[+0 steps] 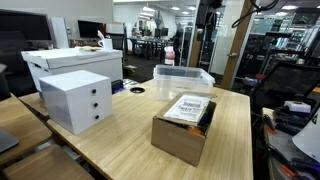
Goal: Open the box completely
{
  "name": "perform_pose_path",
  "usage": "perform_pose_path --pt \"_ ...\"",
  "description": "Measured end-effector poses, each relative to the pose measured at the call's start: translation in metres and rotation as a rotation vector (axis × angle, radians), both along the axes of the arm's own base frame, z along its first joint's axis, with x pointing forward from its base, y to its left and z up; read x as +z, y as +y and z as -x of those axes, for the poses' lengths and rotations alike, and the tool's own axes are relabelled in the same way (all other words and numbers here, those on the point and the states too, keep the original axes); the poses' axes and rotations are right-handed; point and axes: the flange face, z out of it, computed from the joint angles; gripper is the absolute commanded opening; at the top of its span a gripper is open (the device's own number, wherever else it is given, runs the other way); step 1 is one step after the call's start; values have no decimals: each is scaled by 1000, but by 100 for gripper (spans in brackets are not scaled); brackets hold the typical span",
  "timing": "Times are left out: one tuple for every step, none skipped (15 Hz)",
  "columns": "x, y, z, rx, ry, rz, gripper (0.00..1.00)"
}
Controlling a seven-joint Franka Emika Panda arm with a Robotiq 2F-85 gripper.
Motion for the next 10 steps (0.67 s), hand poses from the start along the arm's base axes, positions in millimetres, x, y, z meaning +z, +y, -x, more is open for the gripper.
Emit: perform_pose_path --pt "-4 -1 1 -2 8 1 100" --pt "-11 -3 4 -5 23 1 100" --pt "-22 -5 8 -9 40 2 100" --pt "-28 -6 10 -11 46 2 100" --pt "-36 -7 13 -15 49 0 100" --pt "-44 -7 16 -21 51 -3 100" --pt "-53 -7 21 -27 48 -10 100" --pt "-61 -8 26 -37 40 -20 100" --pt "-68 -8 31 -47 33 -31 100" --pt "-75 -8 37 -56 27 -41 100"
